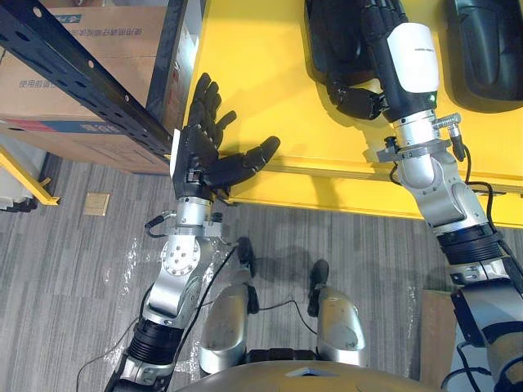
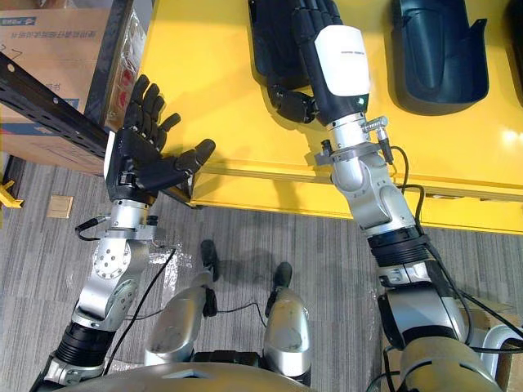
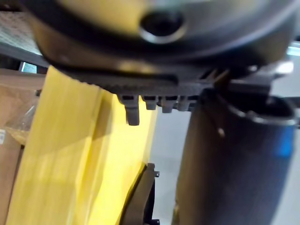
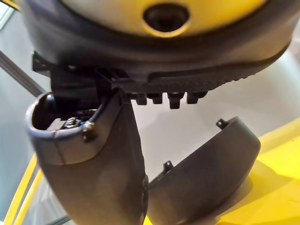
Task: Walk over and take three plastic housings, then place them on the shelf
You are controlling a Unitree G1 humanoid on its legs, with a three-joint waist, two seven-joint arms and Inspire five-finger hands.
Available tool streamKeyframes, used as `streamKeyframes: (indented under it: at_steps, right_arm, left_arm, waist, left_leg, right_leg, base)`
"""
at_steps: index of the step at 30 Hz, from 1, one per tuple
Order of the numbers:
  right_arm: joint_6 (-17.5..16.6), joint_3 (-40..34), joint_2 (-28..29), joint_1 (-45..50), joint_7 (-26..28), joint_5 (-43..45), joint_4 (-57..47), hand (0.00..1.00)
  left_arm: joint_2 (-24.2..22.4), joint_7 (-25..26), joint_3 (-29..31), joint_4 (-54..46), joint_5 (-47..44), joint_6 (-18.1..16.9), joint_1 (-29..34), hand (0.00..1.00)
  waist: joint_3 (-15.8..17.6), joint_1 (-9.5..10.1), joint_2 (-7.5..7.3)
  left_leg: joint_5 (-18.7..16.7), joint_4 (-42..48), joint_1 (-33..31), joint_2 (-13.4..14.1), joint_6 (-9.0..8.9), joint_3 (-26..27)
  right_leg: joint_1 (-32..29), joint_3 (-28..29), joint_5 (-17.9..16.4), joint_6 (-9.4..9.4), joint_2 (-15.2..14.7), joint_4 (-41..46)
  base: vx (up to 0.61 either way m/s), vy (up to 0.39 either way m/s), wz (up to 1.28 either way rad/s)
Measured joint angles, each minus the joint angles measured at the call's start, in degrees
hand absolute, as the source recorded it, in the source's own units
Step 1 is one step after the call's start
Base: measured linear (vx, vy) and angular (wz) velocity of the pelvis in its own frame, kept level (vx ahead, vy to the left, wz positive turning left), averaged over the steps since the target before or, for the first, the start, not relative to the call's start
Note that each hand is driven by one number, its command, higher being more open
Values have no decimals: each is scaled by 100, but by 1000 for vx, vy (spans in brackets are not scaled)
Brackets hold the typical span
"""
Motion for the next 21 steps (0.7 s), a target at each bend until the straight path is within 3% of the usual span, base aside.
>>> streamKeyframes:
  at_steps: [4, 9, 11, 17, 21]
  right_arm:
    - [-216, 44, -32, 3, -7, 96, 10, 100]
    - [-775, -17, -32, 96, 136, 880, -248, 100]
    - [-820, -212, 21, 365, 180, 1153, -593, 100]
    - [-818, -1444, 1174, 1342, 52, 2357, -1507, 100]
    - [-764, -1543, 1541, 1675, 31, 2525, -1606, 100]
  left_arm:
    - [0, 4, 7, -3, 0, -1, 4, 100]
    - [-2, 5, 61, -1, 1, 39, 34, 100]
    - [-4, 5, 68, 2, 1, 86, 43, 100]
    - [-86, 35, 233, -28, 1, 275, 155, 100]
    - [-101, 130, 316, -78, 0, 283, 296, 100]
  waist:
    - [2, -7, 4]
    - [2, -63, 4]
    - [2, -62, 4]
    - [-16, -114, 32]
    - [-32, -203, 60]
  left_leg:
    - [4, 0, 6, 0, -1, -5]
    - [4, -1, 82, -5, -1, -15]
    - [-5, -4, 133, -5, -11, -15]
    - [-44, -13, 261, 0, -16, 56]
    - [-80, -25, 297, 6, -29, 153]
  right_leg:
    - [8, -8, -1, 0, 0, 2]
    - [94, -13, -12, 4, -5, 1]
    - [151, -13, -29, 3, -5, 0]
    - [238, 24, -46, 6, -10, -13]
    - [224, 110, -46, 5, -6, -38]
  base:
    - [0, 0, 0]
    - [0, 0, 0]
    - [0, 0, 0]
    - [20, -27, -7]
    - [7, -20, -12]
